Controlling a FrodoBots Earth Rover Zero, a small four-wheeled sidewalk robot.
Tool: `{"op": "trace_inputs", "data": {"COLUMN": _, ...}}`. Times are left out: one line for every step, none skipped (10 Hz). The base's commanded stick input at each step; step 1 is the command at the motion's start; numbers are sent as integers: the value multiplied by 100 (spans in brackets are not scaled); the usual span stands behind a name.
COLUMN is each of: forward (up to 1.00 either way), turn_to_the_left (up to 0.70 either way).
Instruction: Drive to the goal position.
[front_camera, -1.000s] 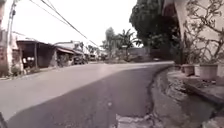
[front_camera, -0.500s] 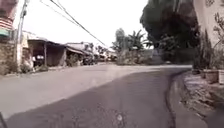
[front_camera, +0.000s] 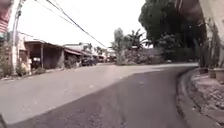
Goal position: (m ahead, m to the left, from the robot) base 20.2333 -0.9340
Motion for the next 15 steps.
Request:
{"op": "trace_inputs", "data": {"forward": 70, "turn_to_the_left": 0}}
{"op": "trace_inputs", "data": {"forward": 70, "turn_to_the_left": 0}}
{"op": "trace_inputs", "data": {"forward": 70, "turn_to_the_left": 0}}
{"op": "trace_inputs", "data": {"forward": 70, "turn_to_the_left": 0}}
{"op": "trace_inputs", "data": {"forward": 70, "turn_to_the_left": 0}}
{"op": "trace_inputs", "data": {"forward": 70, "turn_to_the_left": 0}}
{"op": "trace_inputs", "data": {"forward": 70, "turn_to_the_left": 0}}
{"op": "trace_inputs", "data": {"forward": 70, "turn_to_the_left": 0}}
{"op": "trace_inputs", "data": {"forward": 70, "turn_to_the_left": 0}}
{"op": "trace_inputs", "data": {"forward": 70, "turn_to_the_left": 0}}
{"op": "trace_inputs", "data": {"forward": 70, "turn_to_the_left": 0}}
{"op": "trace_inputs", "data": {"forward": 70, "turn_to_the_left": 0}}
{"op": "trace_inputs", "data": {"forward": 70, "turn_to_the_left": 0}}
{"op": "trace_inputs", "data": {"forward": 70, "turn_to_the_left": 0}}
{"op": "trace_inputs", "data": {"forward": 70, "turn_to_the_left": 0}}
